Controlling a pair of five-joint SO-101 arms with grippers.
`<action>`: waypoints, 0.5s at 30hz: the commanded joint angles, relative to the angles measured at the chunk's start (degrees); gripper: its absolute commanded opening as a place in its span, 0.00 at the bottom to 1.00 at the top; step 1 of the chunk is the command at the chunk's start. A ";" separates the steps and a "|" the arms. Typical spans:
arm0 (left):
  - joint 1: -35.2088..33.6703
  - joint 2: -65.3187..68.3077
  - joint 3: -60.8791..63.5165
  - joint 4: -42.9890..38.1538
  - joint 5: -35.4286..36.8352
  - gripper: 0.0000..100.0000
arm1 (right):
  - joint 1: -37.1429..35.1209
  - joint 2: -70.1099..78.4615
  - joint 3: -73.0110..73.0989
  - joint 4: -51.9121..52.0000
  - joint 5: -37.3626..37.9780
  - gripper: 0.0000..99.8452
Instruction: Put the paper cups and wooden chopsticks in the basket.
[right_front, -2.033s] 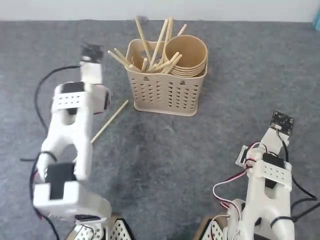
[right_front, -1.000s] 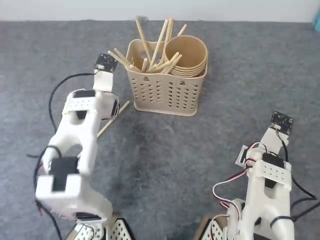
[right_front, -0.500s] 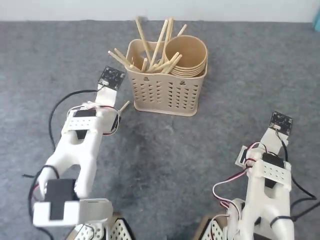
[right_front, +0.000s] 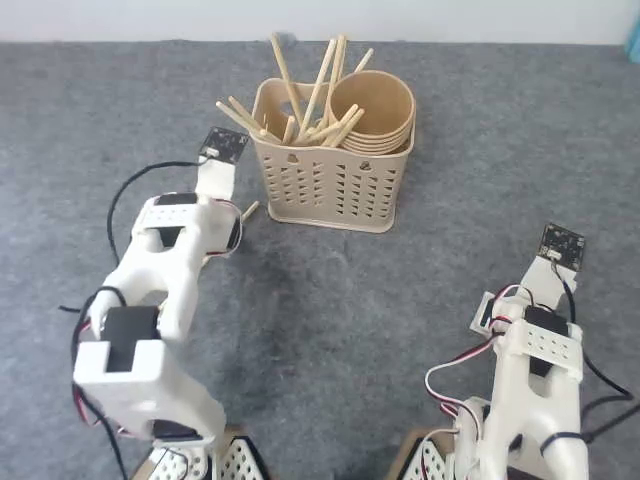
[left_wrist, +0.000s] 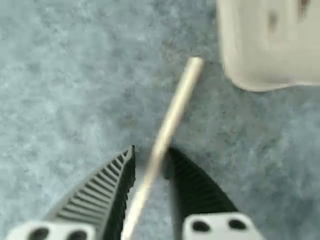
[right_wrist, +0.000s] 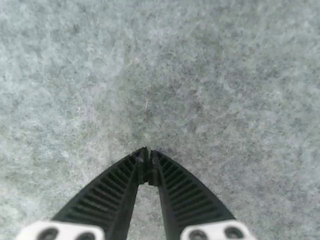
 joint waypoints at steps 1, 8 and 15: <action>-0.53 0.26 -0.13 3.96 0.44 0.02 | 0.31 -1.63 -0.18 0.48 0.70 0.01; -3.52 -1.85 0.84 4.04 0.70 0.01 | 0.31 -1.63 -0.18 0.40 0.70 0.01; -9.85 -18.55 0.84 4.04 0.88 0.01 | 0.31 -1.63 -0.18 0.31 0.70 0.01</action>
